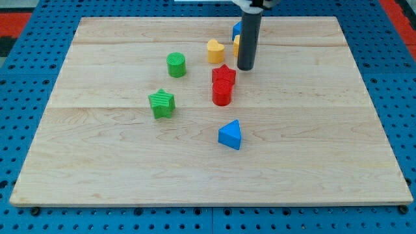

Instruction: Slide the yellow hexagon to the top center

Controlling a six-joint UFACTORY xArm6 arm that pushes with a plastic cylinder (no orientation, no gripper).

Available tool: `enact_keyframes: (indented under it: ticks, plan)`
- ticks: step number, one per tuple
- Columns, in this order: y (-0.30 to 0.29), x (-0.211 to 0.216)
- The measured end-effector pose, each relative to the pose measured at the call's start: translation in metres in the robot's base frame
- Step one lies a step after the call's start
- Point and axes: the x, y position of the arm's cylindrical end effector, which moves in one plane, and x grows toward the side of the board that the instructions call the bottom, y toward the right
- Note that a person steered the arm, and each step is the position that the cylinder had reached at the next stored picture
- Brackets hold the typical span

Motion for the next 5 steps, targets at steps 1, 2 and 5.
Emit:
enact_keyframes:
  ticks: [1,2,5]
  plan:
    - [-0.003,-0.014]
    - [0.012,-0.024]
    - [0.048,-0.046]
